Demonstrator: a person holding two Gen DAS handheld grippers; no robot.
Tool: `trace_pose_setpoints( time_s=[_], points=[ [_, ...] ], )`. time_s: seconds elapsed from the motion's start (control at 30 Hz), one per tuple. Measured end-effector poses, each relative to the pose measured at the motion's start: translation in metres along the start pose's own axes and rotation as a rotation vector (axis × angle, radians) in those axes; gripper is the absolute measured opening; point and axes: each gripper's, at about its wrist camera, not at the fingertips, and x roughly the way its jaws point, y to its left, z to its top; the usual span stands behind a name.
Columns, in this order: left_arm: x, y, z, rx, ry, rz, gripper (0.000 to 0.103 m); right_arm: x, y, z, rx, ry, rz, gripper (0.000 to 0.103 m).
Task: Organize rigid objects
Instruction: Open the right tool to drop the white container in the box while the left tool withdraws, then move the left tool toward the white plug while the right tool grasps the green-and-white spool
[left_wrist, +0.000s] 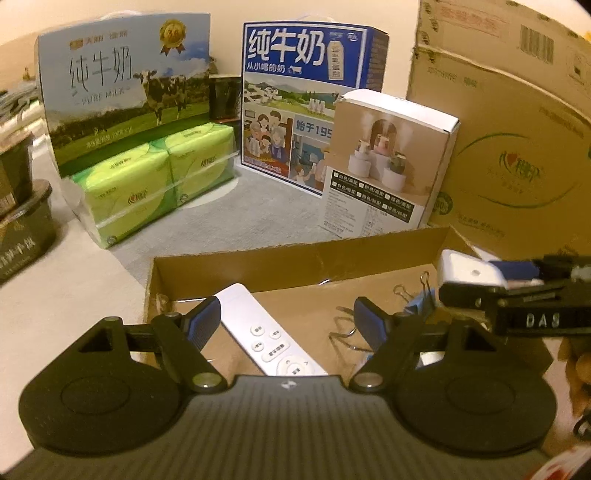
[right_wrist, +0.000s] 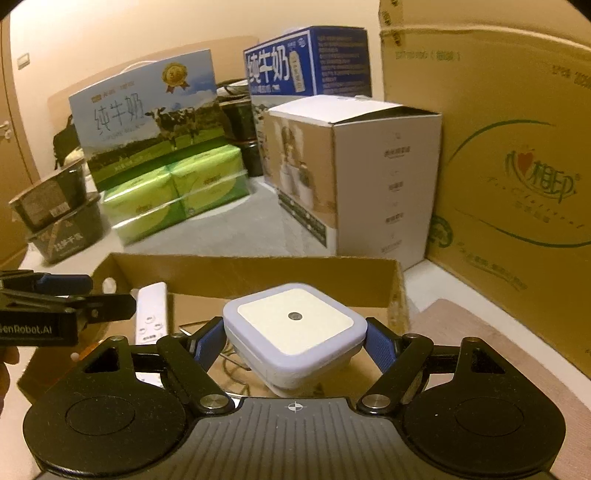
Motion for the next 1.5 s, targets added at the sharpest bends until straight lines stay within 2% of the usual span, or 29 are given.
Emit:
trace_pose_setpoints(
  time_s=[0.17,0.57,0.9,1.5],
  points=[
    [-0.018,-0.005,-0.006,0.033,-0.015,0.015,0.077,-0.014,0.001,-0.001,-0.002,-0.021,-0.02,0.083],
    [-0.086,-0.015,-0.036,-0.028,-0.016,-0.008,0.077,-0.075,0.015,-0.027,0.064,-0.01,-0.03,0.084],
    [-0.137,-0.02,-0.067,-0.079,-0.017,0.012,0.077,-0.129,0.04,-0.054,0.098,-0.016,-0.033,0.084],
    [-0.189,-0.024,-0.126,-0.102,0.028,0.068,0.077,-0.19,0.06,-0.115,0.127,-0.001,-0.042,0.084]
  ],
)
